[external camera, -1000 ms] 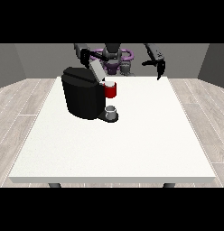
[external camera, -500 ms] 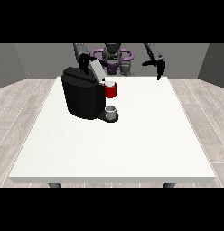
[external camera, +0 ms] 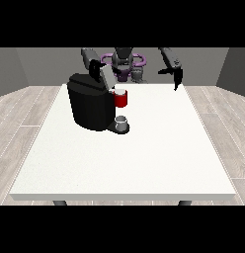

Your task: Insert the coffee pod into the coffee machine and close the lid

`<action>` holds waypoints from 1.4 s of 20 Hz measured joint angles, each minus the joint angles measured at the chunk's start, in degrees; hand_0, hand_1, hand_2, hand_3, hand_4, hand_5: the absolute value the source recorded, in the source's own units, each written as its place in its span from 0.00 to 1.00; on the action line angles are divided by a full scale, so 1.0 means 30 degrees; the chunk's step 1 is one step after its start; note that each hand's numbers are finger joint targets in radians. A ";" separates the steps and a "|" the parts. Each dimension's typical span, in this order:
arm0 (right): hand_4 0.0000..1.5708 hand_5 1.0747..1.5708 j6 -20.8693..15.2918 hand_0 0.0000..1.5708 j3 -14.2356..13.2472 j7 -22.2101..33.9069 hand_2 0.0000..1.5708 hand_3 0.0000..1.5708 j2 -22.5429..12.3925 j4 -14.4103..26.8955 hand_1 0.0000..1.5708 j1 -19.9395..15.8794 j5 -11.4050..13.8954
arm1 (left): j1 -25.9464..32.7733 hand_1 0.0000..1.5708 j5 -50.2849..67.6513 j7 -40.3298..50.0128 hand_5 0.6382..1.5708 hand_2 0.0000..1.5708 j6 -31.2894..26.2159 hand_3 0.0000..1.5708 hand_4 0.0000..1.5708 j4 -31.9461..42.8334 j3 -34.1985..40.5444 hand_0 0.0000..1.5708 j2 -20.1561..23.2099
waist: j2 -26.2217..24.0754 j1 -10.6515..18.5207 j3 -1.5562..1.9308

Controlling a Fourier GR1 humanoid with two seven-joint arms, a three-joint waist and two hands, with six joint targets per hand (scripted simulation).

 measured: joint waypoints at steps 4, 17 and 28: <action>0.23 1.00 -0.0464 0.00 0.0578 0.0552 0.00 0.00 0.0556 0.0324 0.00 -0.0710 0.0515 | -0.0363 0.00 0.0292 -0.0435 1.00 0.00 -0.0395 0.00 0.24 0.0969 0.0369 0.00 0.0452 | 0.0137 -0.0009 0.0115; 0.28 1.00 -0.1507 0.00 0.1951 0.1793 0.00 0.00 0.1339 0.2764 0.00 -0.4248 0.2499 | -0.1578 0.00 0.0578 -0.0412 1.00 0.00 -0.0891 0.00 0.25 0.2325 0.0308 0.00 0.0815 | 0.0689 0.0968 0.0179; 0.27 1.00 -0.1695 0.00 0.3247 0.1569 0.00 0.00 0.1608 0.3460 0.00 -0.5567 0.1930 | -0.1695 0.00 0.0352 -0.0700 1.00 0.00 -0.0788 0.00 0.17 0.2779 -0.0303 0.00 0.0335 | 0.0175 0.1511 0.0183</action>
